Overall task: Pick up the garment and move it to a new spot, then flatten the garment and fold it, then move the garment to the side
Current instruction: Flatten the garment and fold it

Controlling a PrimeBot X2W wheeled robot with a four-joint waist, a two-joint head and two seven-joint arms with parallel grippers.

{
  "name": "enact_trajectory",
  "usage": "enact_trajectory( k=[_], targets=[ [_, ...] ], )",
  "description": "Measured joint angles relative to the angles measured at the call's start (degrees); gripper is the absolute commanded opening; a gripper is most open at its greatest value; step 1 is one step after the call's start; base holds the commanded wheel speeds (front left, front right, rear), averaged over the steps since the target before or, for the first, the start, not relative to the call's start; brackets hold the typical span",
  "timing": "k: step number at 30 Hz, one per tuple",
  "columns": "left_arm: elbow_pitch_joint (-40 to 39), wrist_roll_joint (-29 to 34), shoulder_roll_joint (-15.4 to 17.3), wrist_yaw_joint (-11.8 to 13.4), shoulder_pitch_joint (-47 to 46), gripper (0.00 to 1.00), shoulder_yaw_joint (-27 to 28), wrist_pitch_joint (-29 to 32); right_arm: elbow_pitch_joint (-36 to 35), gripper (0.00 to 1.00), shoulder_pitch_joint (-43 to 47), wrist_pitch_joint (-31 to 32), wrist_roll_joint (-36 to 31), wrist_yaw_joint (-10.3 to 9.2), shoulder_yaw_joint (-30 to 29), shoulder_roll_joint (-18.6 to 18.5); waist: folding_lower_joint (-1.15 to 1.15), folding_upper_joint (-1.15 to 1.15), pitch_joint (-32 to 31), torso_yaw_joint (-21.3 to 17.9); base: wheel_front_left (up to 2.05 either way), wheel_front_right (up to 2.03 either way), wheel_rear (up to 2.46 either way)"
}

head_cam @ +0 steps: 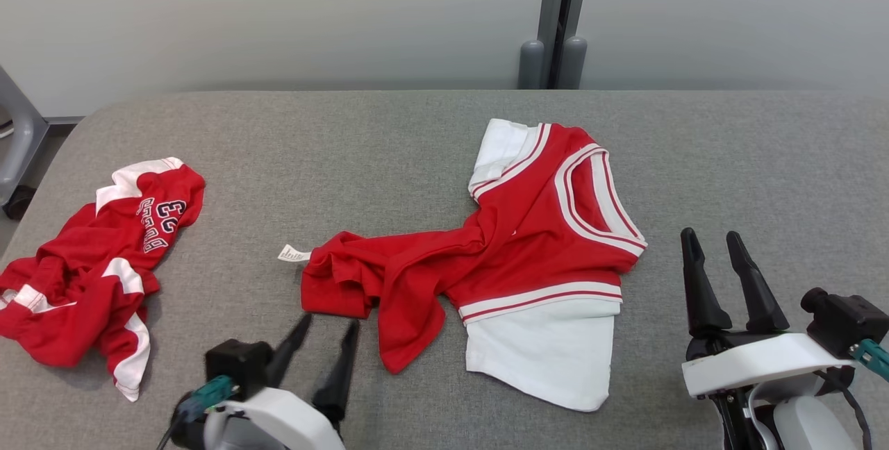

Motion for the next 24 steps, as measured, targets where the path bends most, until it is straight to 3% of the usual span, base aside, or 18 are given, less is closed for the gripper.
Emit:
enact_trajectory(
  k=[8, 20, 23, 24],
  targets=[
    [-0.99, -5.67, 1.65, -1.05, -0.39, 1.00, -6.52, 17.52, 0.30, 1.00, -0.60, -0.01, -0.41, 0.00, 0.57, 0.22, 0.00, 0.00, 0.35, -1.29, 0.00, 0.00, 0.00],
    [5.24, -10.93, 3.41, -1.23, -6.02, 1.00, -7.73, 22.57, 0.48, 1.00, -1.93, 0.00, 0.35, 0.00, 1.16, 0.55, 0.00, 0.00, 2.52, -4.79, 0.00, 0.00, 0.00],
    [6.86, -11.49, 3.97, -1.24, -6.88, 0.77, -8.01, 21.94, 0.48, 1.00, -2.33, 0.00, 0.41, 0.00, 1.16, 0.64, 0.00, 0.00, 3.17, -5.28, 0.00, 0.00, 0.00],
    [7.27, -11.77, 4.07, -1.24, -7.05, 0.56, -8.17, 21.74, 0.48, 1.00, -2.40, -0.01, 0.41, 0.00, 1.15, 0.66, 0.00, 0.00, 3.35, -5.40, 0.00, 0.00, 0.00]
  ],
)
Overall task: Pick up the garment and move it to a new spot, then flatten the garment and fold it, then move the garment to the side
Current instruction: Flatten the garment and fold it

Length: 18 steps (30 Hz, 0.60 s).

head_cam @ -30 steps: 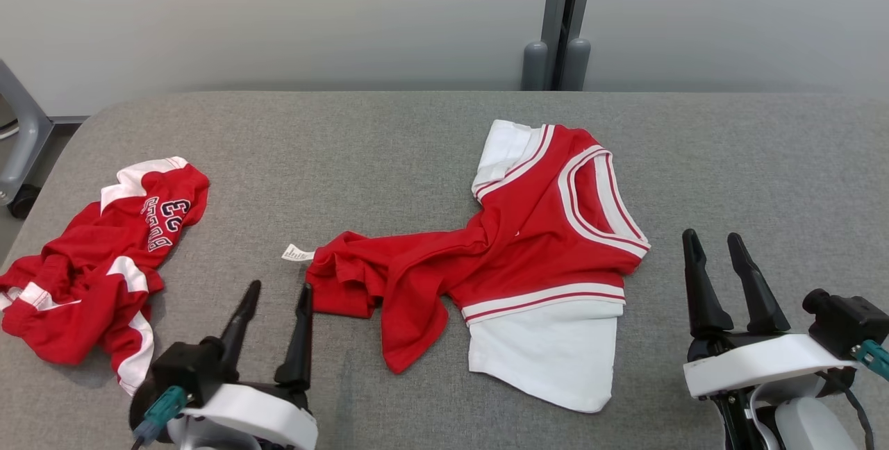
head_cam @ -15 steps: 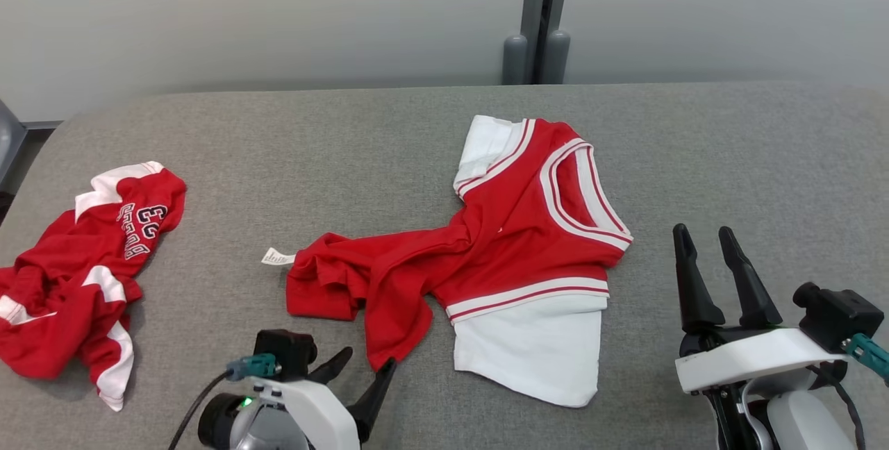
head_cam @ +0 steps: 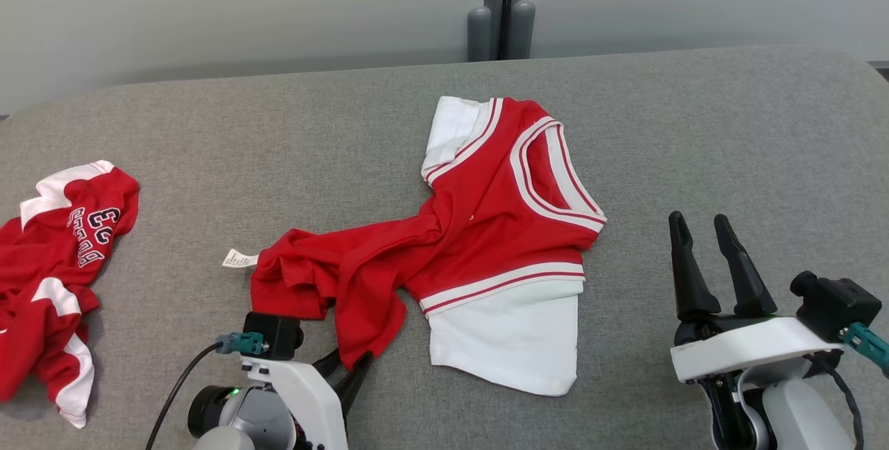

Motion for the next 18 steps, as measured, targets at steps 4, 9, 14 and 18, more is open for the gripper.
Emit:
enact_trajectory(
  k=[4, 9, 14, 18],
  targets=[
    [0.38, -0.76, 0.44, 0.00, -1.07, 0.00, -1.55, -1.22, 0.11, 1.00, -0.37, 0.00, 0.05, 0.00, 0.01, 0.12, 0.00, 0.00, 0.35, -0.29, 0.00, 0.00, 0.00],
    [-2.24, -0.79, 2.50, -0.18, -1.72, 0.00, -1.55, -3.55, 0.15, 1.00, -0.48, 0.00, 0.04, 0.00, -0.31, 0.19, 0.00, 0.00, 0.22, -0.33, 0.00, 0.00, 0.00],
    [-12.13, -1.21, 7.22, 0.20, -4.26, 0.00, 1.63, -2.27, -0.05, 1.00, -0.50, 0.00, 0.03, 0.00, -0.51, 0.34, 0.00, 0.00, 0.36, -0.90, 0.00, 0.00, 0.00],
    [-14.82, -1.62, 12.41, 0.24, -9.27, 0.00, 3.81, 2.70, -0.55, 1.00, -1.01, 0.01, 0.09, 0.00, -0.49, 0.45, 0.00, 0.00, 1.42, -1.77, 0.00, 0.00, 0.00]
  ],
)
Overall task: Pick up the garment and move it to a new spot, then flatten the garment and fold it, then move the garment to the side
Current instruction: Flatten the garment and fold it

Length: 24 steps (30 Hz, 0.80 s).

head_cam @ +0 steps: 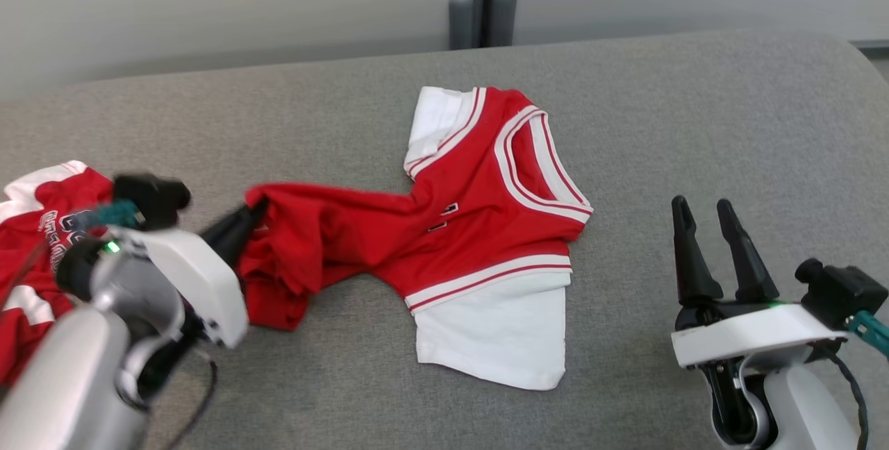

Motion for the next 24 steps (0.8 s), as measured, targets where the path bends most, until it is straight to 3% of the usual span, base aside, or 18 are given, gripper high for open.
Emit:
enact_trajectory(
  k=[6, 12, 16, 23, 24],
  targets=[
    [3.12, -2.13, 6.51, -0.23, -11.51, 0.00, 0.81, 6.23, -1.16, 1.00, -2.12, 0.00, 0.86, 0.00, 0.58, 0.09, 0.00, 0.00, 3.41, -2.11, 0.00, 0.00, 0.00],
    [10.29, -2.50, 12.71, -0.41, -20.52, 0.00, -2.08, 7.97, -1.88, 1.00, -3.80, -0.01, 2.30, 0.00, 1.15, 0.12, 0.00, 0.00, 6.81, -5.34, 0.00, 0.00, 0.00],
    [15.56, -2.33, 15.89, -0.44, -25.41, 0.00, -4.24, 5.70, -2.54, 1.00, -4.93, -0.01, 2.74, 0.00, 1.52, 0.12, 0.00, 0.00, 9.16, -7.30, 0.00, 0.00, 0.00],
    [25.01, -0.75, 18.01, -0.48, -31.91, 0.00, -9.18, -1.62, -2.96, 1.00, -6.03, -0.01, 3.20, 0.00, 2.23, 0.11, 0.00, 0.00, 12.29, -9.62, 0.00, 0.00, 0.00],
    [26.28, -0.56, 18.12, -0.48, -32.73, 0.58, -9.77, -3.23, -2.92, 1.00, -6.12, 0.00, 3.20, 0.00, 2.40, 0.12, 0.00, 0.00, 12.49, -9.74, 0.00, 0.00, 0.00]
  ],
)
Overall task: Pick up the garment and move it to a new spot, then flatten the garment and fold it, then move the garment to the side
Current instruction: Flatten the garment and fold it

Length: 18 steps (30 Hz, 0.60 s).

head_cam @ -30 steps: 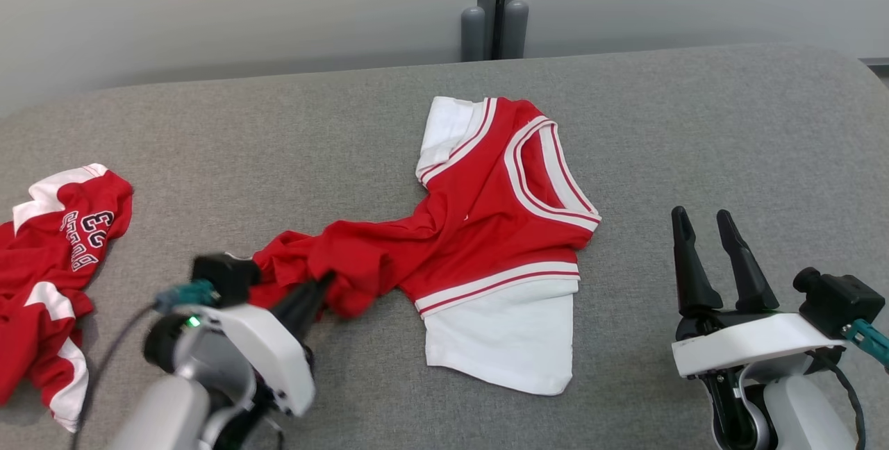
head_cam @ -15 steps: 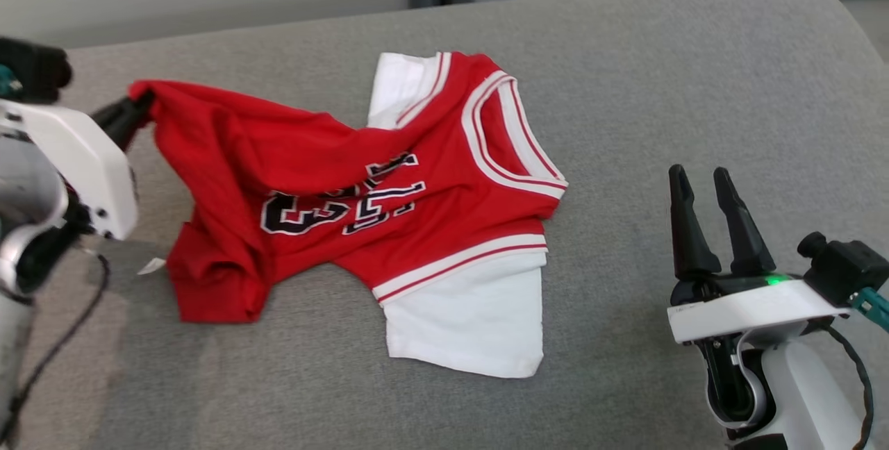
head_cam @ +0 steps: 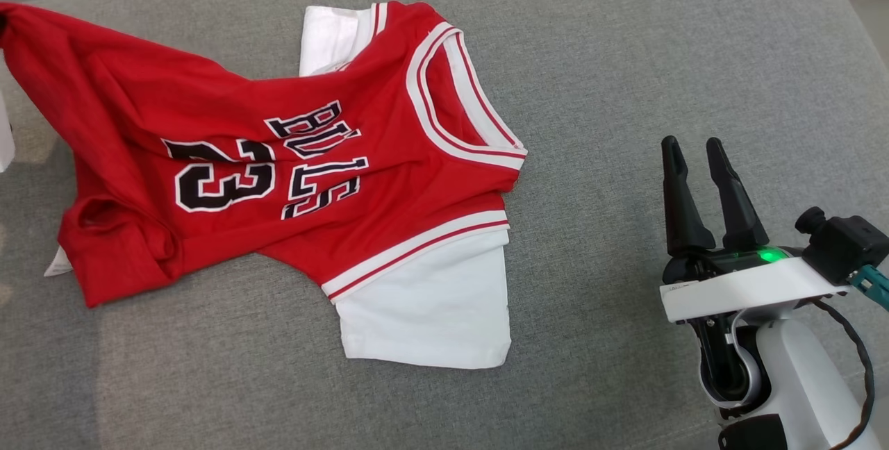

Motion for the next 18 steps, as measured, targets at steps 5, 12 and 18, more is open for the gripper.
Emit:
enact_trajectory(
  k=[5, 12, 18],
  targets=[
    [4.48, -2.07, -0.18, 0.00, -1.19, 1.00, -4.11, -4.32, 0.46, 1.00, -0.24, -0.01, -0.38, 0.00, 0.27, 0.00, 0.00, 0.00, -0.63, 0.42, 0.00, 0.00, 0.00],
    [3.74, -6.08, 0.24, 0.00, -0.33, 1.00, -11.74, -7.05, 1.99, 1.00, 1.14, -0.01, -1.30, 0.00, 0.14, 0.03, 0.00, 0.00, -3.78, 2.74, 0.00, 0.00, 0.00],
    [1.53, -11.01, -0.11, 0.00, 2.68, 1.00, -16.17, -6.33, 3.15, 1.00, 2.47, -0.01, -2.04, 0.00, 0.19, 0.05, 0.00, 0.00, -7.37, 5.94, 0.00, 0.00, 0.00]
  ],
)
